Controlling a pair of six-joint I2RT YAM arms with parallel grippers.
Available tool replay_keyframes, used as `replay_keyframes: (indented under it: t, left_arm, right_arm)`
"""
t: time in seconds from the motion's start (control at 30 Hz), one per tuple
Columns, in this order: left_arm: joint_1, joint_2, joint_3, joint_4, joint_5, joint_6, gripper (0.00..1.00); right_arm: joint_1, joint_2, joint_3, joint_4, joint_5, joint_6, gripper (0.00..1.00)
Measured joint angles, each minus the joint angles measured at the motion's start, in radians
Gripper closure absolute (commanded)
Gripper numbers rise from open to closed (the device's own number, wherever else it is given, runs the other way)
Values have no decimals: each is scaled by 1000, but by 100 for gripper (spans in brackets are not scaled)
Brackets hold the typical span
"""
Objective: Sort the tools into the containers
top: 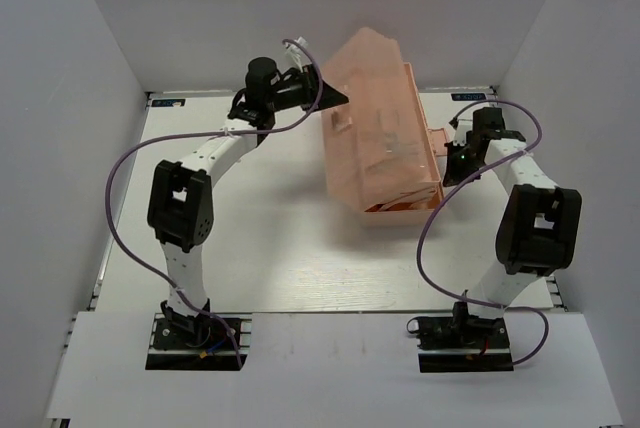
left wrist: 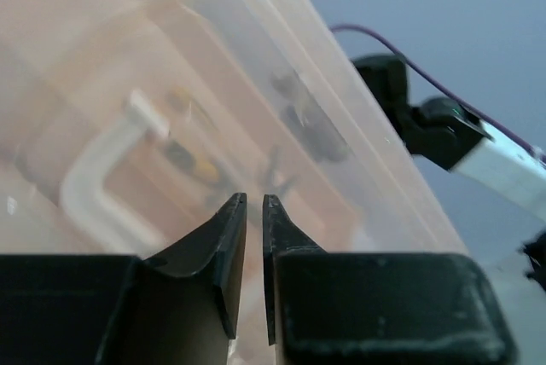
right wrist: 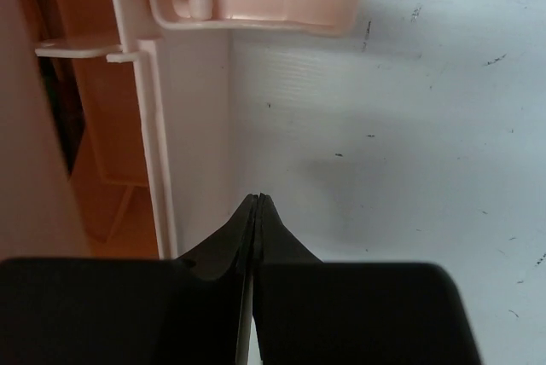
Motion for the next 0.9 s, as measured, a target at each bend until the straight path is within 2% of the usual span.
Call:
replay_keyframes:
  t: [0.13, 0.27, 0.33, 0.37, 0.4, 0.47, 0.5, 0.53, 0.57, 0.6, 0.63, 0.7, 0.8, 0.9]
  left_arm:
    - [-33, 23, 36, -41, 57, 4, 75]
    - [-48, 16, 50, -109, 50, 40, 66]
    - [-42, -12, 50, -155, 36, 75, 53]
    - [-38, -36, 48, -181, 22, 97, 40]
    - [-33, -64, 40, -205, 8, 122, 33]
    - [-26, -158, -2, -266, -47, 179, 19]
    - [-22, -217, -41, -298, -85, 217, 9]
    - [-19, -289, -84, -337, -136, 257, 6]
    - [-18, -359, -127, -366, -183, 300, 3]
    - [-19, -433, -175, -391, -237, 343, 0]
    - [-21, -508, -227, -416, -297, 386, 0]
    - [-24, -630, -334, -441, -404, 455, 0]
    - [-24, -760, -503, -482, -536, 527, 0]
    - [-21, -794, -640, -511, -628, 574, 0]
  right_arm:
    - [-31, 0, 2, -1, -47, 19, 100]
    - [-64, -8, 2, 0, -53, 35, 100]
    - [-80, -19, 1, 0, -53, 39, 100]
    - [-89, -27, 1, 1, -50, 39, 100]
    - [-94, -32, 1, 2, -47, 40, 100]
    - [-109, -47, 1, 2, -40, 40, 76]
    - [-116, -55, 1, 2, -38, 38, 65]
    - [-122, -68, -1, 2, -39, 37, 51]
    - [-129, -83, -4, 2, -42, 33, 42]
    - [-134, -108, -12, 6, -48, 27, 40]
    - [-137, -141, -25, 10, -55, 20, 24]
    - [-142, -230, -61, 20, -64, 9, 9]
    - [-140, -360, -105, 36, -69, 5, 9]
    - [-140, -475, -161, 77, -60, 31, 9]
